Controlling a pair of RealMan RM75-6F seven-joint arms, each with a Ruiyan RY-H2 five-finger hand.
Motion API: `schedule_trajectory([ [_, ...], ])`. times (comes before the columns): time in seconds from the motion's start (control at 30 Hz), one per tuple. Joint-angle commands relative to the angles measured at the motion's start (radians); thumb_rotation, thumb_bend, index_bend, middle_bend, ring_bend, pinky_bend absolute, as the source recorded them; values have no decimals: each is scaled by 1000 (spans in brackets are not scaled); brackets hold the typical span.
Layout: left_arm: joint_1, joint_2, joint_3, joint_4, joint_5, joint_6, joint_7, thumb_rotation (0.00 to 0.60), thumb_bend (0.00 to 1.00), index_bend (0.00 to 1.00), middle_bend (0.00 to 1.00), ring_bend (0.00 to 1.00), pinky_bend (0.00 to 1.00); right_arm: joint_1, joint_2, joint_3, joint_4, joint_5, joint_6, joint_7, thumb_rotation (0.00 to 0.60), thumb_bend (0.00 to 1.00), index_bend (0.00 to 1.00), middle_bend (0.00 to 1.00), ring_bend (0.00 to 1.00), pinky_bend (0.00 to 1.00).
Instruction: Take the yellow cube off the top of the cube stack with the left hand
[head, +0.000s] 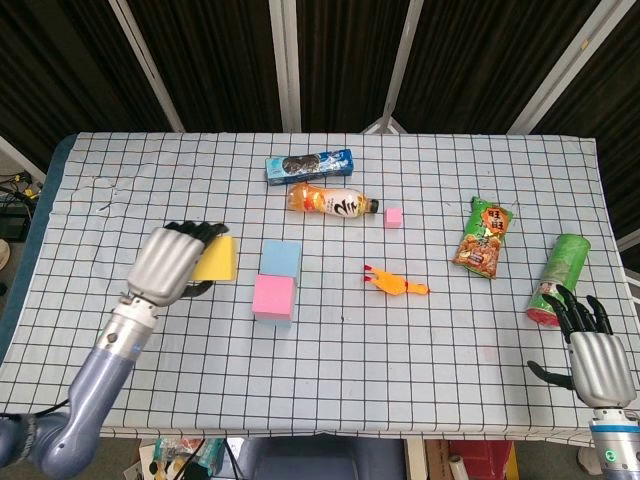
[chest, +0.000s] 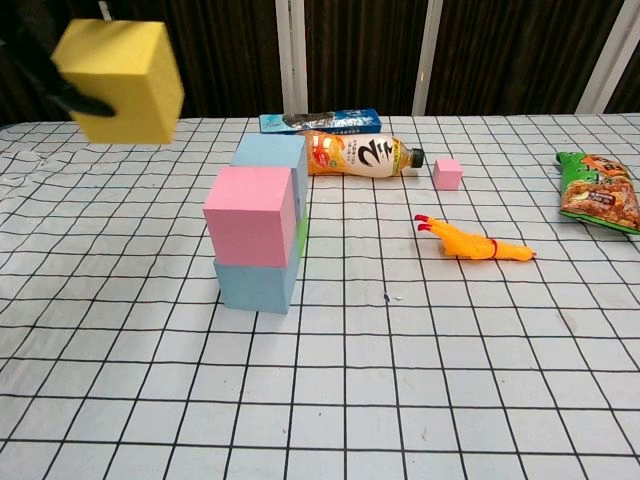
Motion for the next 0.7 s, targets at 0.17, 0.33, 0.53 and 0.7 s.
schedule_trajectory([
  [0.17, 137, 102, 97, 66, 145, -18, -157, 600, 358, 254, 476, 375, 451, 7, -14, 0, 2, 9, -13, -28, 600, 0, 143, 72, 176, 23],
  [0.33, 151, 124, 112, 78, 159, -110, -213, 600, 359, 249, 473, 375, 451, 9, -20, -1, 2, 11, -17, -40, 600, 0, 143, 72, 176, 23],
  [0.53, 130, 103, 85, 88, 134, -222, -244, 600, 357, 245, 473, 375, 451, 11, -18, -3, -1, 10, -22, -36, 600, 0, 143, 72, 175, 23],
  [0.7, 98, 49, 49, 108, 71, -275, -198, 600, 353, 243, 473, 374, 450, 10, -12, -1, 2, 12, -22, -20, 600, 0, 143, 72, 176, 23],
])
